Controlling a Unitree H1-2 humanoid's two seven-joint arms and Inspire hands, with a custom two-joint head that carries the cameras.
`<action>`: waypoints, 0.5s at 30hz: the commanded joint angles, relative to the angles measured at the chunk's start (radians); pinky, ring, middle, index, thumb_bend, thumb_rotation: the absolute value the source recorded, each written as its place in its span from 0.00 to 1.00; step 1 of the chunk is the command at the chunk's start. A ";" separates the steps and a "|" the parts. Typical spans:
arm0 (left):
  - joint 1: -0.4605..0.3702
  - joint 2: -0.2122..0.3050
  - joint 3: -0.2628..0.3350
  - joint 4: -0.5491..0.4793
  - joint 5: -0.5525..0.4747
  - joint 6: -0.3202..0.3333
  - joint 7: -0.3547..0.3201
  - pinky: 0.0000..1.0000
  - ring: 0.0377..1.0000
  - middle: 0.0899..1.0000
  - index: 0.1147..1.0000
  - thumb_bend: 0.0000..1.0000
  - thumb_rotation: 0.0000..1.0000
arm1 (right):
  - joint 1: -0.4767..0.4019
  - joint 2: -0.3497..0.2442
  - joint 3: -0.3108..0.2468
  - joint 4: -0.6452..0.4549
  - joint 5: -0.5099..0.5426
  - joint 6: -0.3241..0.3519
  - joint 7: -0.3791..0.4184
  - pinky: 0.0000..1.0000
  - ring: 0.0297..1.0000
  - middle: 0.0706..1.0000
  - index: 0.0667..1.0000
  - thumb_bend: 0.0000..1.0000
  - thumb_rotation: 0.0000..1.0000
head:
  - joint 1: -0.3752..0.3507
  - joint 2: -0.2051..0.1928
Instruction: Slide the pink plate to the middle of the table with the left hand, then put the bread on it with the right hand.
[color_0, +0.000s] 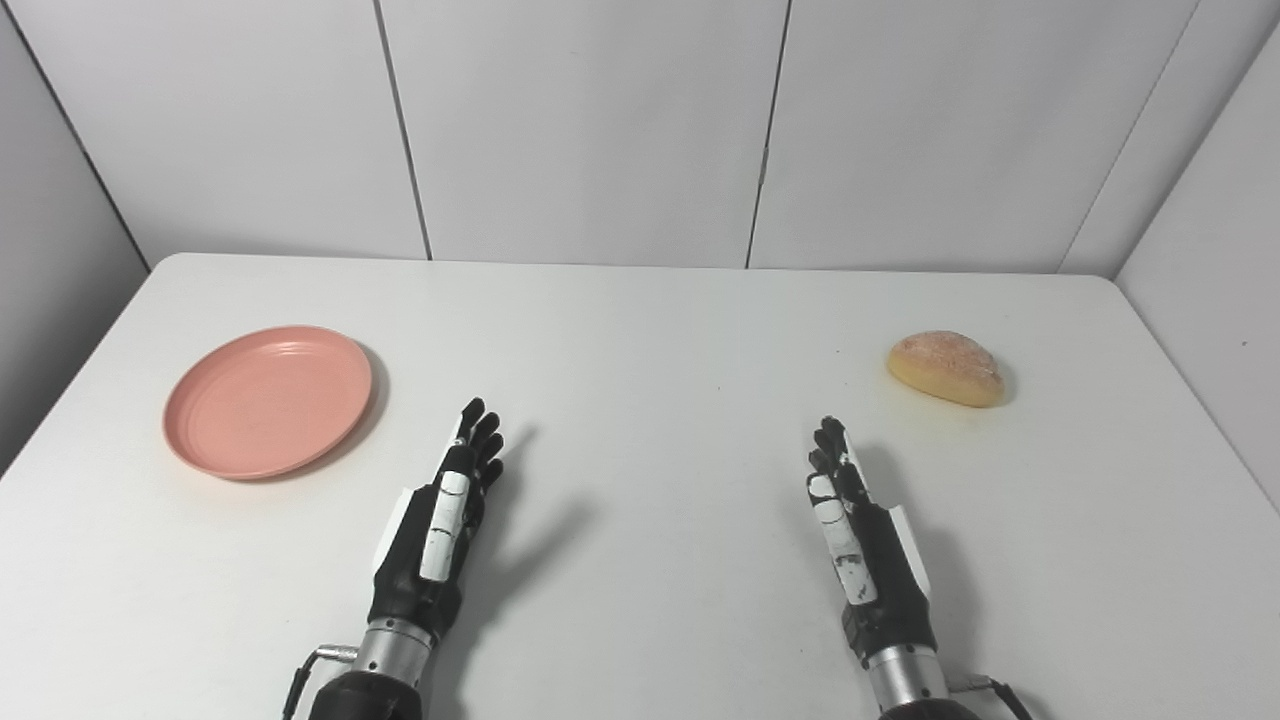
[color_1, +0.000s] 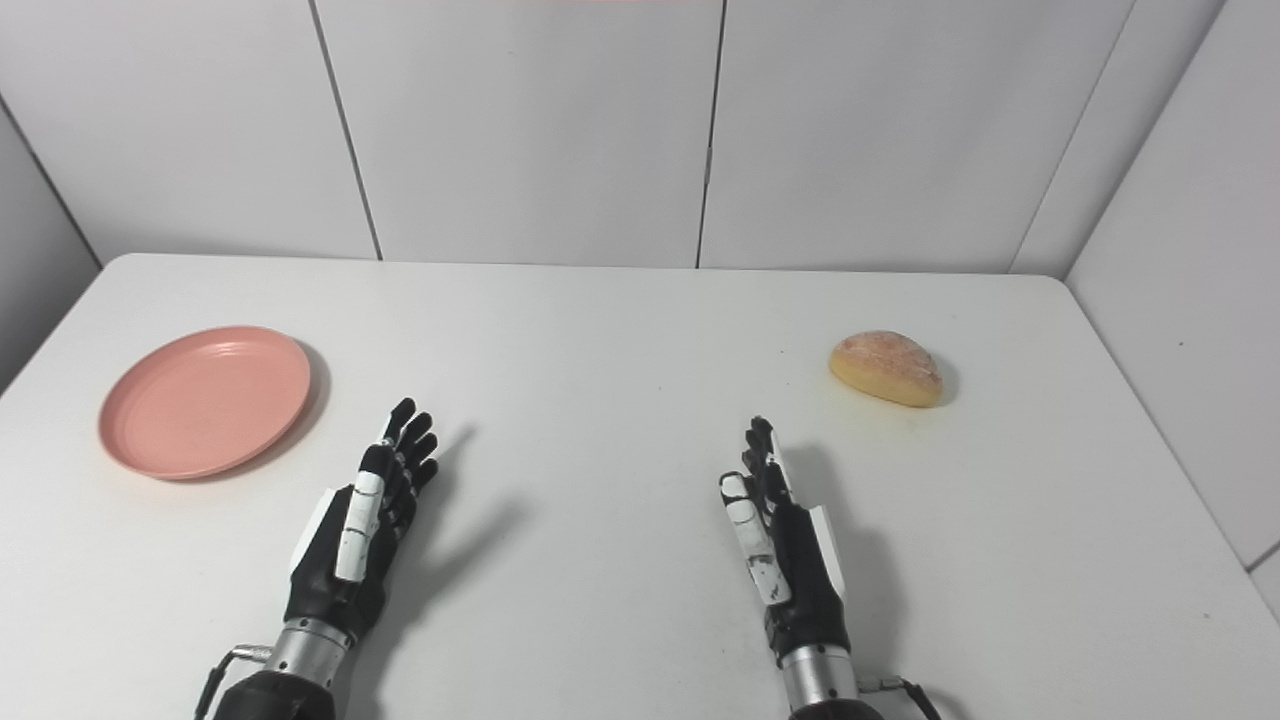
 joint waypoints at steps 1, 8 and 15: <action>-0.012 0.001 0.000 0.006 -0.002 -0.009 -0.003 1.00 1.00 1.00 1.00 0.72 1.00 | -0.018 0.007 0.001 -0.016 0.001 -0.041 0.000 1.00 1.00 1.00 1.00 0.72 0.93 | -0.002 0.001; -0.010 0.004 0.003 0.003 -0.006 -0.007 -0.003 1.00 1.00 1.00 1.00 0.72 1.00 | -0.016 0.012 0.005 -0.021 -0.009 -0.040 -0.005 1.00 1.00 1.00 1.00 0.71 0.94 | -0.011 0.000; -0.010 0.010 0.004 0.006 -0.009 -0.010 -0.007 1.00 1.00 1.00 1.00 0.72 1.00 | -0.016 0.020 0.006 -0.022 -0.015 -0.035 -0.011 1.00 1.00 1.00 1.00 0.71 0.94 | -0.013 -0.002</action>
